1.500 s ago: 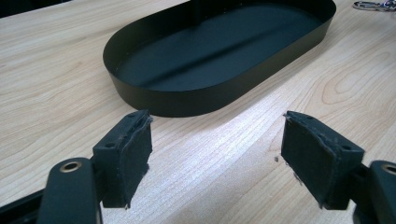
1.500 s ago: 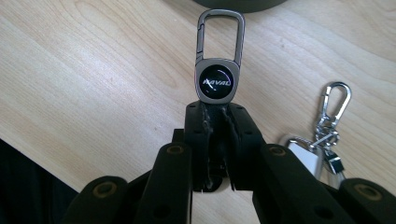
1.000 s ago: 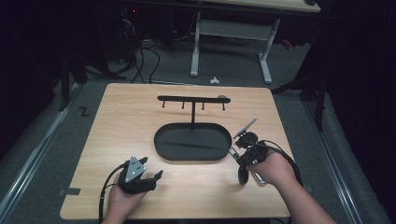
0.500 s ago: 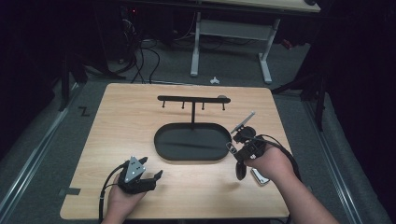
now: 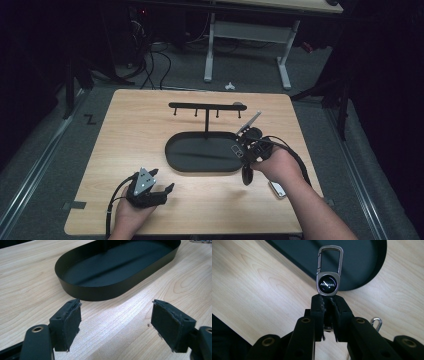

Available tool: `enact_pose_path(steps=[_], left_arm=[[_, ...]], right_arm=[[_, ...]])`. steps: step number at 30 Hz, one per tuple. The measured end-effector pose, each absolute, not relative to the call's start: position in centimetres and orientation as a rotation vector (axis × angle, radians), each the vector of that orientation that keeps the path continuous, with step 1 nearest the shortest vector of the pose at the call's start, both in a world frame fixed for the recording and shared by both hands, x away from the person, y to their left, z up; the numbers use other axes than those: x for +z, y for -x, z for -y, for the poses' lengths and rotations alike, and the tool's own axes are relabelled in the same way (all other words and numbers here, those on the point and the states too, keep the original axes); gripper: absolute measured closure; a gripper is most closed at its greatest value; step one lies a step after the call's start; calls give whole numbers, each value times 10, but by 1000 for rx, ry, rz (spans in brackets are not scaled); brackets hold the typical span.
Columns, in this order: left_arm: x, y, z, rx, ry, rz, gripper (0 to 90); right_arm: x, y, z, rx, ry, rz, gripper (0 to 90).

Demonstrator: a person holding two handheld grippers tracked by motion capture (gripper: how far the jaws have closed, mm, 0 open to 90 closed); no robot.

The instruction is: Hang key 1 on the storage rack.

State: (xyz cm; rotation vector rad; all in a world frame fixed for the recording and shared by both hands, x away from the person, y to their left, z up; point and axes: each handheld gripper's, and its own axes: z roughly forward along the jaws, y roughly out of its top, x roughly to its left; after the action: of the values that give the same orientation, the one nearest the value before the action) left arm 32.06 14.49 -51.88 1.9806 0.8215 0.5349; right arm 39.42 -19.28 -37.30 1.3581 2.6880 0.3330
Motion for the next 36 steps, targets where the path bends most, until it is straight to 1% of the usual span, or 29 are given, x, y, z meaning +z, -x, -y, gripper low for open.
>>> enact_pose_path(steps=[36], left_arm=[[-519,-320,-145,532,-1981,-813,248]], right_arm=[[-325,-435,166,452,-1350,-2602,808]])
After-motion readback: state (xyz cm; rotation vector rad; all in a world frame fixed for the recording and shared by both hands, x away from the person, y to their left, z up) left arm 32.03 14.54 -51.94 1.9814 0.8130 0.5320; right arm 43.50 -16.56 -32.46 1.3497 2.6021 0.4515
